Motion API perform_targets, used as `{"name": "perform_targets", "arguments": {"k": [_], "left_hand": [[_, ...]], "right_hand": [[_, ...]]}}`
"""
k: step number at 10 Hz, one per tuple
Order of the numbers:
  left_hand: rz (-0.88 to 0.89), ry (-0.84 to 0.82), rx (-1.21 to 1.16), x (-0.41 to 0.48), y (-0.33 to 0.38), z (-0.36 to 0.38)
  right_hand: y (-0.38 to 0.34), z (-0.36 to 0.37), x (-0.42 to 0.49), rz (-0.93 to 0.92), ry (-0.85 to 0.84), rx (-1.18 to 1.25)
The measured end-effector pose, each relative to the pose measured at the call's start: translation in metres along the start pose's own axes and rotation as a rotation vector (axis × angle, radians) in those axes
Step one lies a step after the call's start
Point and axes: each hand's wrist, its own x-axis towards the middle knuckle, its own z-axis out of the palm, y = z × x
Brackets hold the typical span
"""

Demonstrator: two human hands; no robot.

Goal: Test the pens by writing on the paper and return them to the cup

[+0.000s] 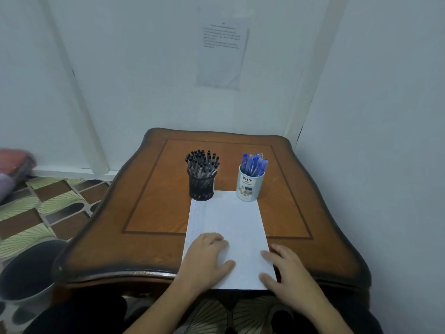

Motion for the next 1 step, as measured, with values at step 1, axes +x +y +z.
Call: {"name": "perform_targets", "arguments": {"k": [1], "left_hand": [[0.077, 0.029, -0.001, -0.0467, 0.0051, -0.0004]], "right_hand": [[0.0025, -0.0097, -0.0512, 0.005, -0.153, -0.006]]}}
